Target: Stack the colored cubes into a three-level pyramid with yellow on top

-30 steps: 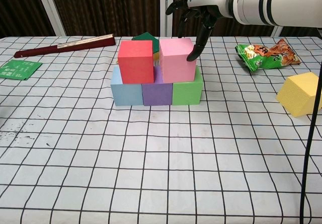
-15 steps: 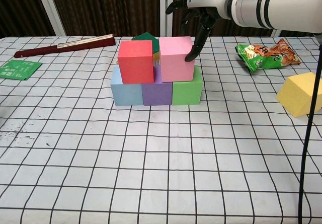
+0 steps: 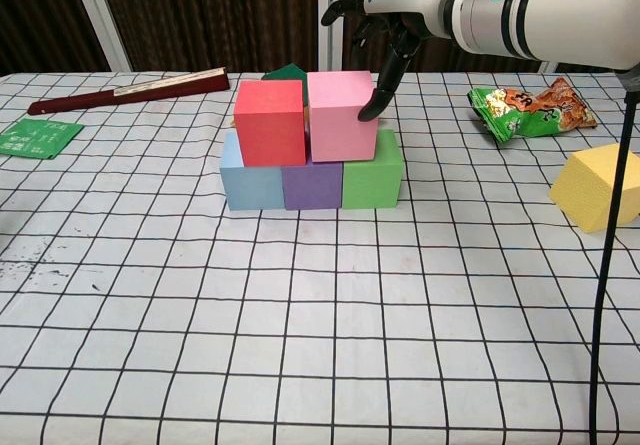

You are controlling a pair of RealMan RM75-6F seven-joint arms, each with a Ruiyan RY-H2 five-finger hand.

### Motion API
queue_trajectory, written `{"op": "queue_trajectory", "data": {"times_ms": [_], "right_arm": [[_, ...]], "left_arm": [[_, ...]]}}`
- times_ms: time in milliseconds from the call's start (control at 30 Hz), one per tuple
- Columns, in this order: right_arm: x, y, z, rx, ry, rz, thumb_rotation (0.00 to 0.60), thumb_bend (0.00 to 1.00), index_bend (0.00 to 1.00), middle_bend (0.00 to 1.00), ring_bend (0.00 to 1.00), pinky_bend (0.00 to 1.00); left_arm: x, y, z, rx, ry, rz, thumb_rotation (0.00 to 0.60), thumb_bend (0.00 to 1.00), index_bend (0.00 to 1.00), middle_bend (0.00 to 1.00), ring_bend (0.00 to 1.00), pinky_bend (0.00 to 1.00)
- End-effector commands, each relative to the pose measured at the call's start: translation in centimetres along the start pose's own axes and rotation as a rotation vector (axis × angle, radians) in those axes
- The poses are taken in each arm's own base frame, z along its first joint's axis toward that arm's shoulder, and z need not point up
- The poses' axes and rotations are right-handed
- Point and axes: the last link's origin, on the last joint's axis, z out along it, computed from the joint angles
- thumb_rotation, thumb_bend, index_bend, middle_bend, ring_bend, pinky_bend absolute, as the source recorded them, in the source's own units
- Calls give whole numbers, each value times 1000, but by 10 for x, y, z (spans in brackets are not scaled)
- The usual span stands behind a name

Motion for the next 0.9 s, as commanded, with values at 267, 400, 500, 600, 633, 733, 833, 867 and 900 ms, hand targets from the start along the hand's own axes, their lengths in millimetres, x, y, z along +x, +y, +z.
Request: {"op": "queue_trajectory", "data": {"times_ms": [267,400,500,600,633,733,833,867,900], "right_arm": [[-2,-2,-1,-8,10,-12,600,58,0,425,22,0],[-2,-2,-1,-9,8,-7,600,59,0,425,22,0],[-3,-2,-1,-9,7,-7,600,59,0,425,22,0],[-3,-2,-1,-11,5,-3,600,59,0,425,22,0],[-4,-2,-1,-12,5,-3,600,59,0,425,22,0],[-4,-1,-1,-15,4,2,600,60,0,425,22,0],[-3,-1,0,-18,2,16,600,60,0,425,22,0],[-3,-1,0,-19,3,15,600,61,0,425,22,0],[-3,-1,0,-19,2,15,600,61,0,425,22,0]], "left_arm": [[-2,0,0,0,-9,-4,600,0,157,188,25,36],[-3,0,0,0,-9,-4,600,0,156,188,25,35],[-3,0,0,1,-10,-5,600,0,156,188,25,36],[-3,0,0,1,-10,-4,600,0,157,188,25,36],[-3,0,0,1,-10,-4,600,0,157,188,25,35],[-3,0,0,1,-10,-4,600,0,157,187,25,35],[-3,0,0,1,-11,-5,600,0,157,188,25,35],[-3,0,0,1,-11,-5,600,0,157,188,25,35],[-3,0,0,1,-11,-4,600,0,157,188,25,35]]}}
